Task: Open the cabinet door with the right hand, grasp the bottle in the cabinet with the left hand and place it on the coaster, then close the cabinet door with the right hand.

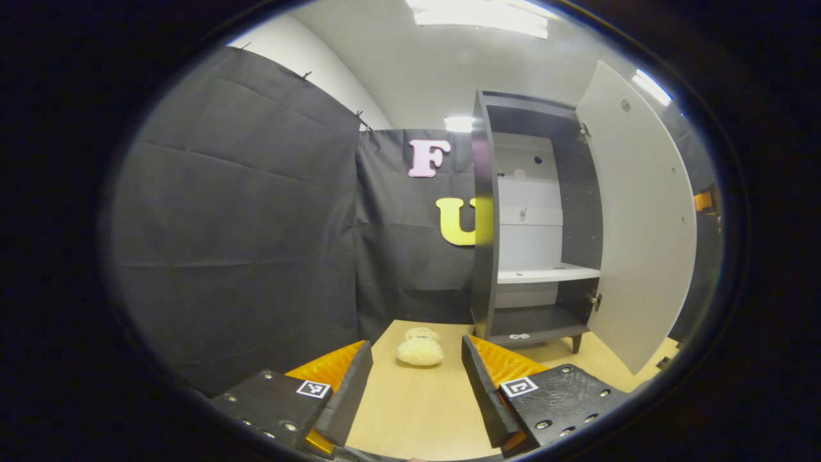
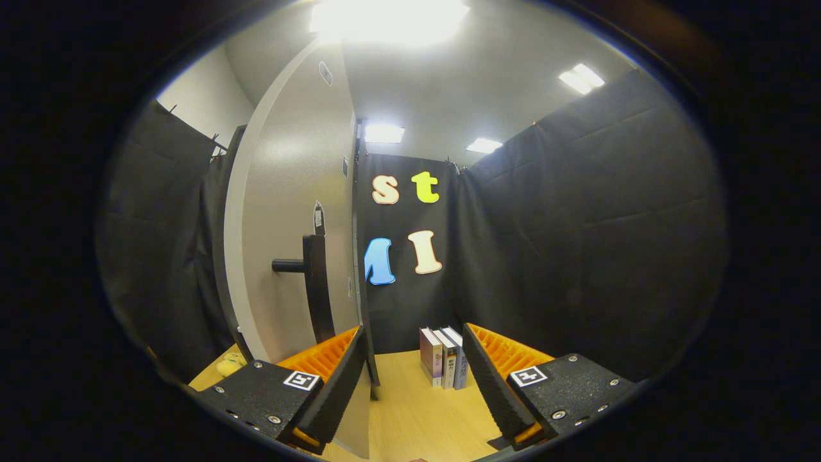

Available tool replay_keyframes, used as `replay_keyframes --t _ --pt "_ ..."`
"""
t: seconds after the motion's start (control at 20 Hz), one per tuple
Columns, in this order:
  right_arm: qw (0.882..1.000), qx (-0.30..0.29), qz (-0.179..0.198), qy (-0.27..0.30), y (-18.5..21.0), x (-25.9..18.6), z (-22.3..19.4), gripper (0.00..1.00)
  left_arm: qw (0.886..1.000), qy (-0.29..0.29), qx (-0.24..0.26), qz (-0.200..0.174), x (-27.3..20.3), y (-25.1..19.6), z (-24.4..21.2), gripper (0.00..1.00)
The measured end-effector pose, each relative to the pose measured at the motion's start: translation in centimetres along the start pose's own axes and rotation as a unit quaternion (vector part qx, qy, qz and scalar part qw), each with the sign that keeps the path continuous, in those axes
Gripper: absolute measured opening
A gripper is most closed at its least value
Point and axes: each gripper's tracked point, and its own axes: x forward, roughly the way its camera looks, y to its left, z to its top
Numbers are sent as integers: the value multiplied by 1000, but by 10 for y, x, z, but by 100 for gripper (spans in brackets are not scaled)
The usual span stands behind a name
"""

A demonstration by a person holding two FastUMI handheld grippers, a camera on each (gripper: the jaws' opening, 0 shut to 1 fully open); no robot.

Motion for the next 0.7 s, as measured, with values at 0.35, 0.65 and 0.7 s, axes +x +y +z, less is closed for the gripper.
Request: replay_keyframes --t 0.35,0.65,0.7 --pt "1000 0 1 -1 20 -4 -1 92 1000 6 -9 -9 8 19 -8 80" --pt "1000 -2 26 -1 63 -6 -2 92 1000 8 -14 -10 12 38 -15 80" --pt "1000 -2 29 -1 68 -6 -1 92 1000 8 -16 -9 12 41 -16 80"
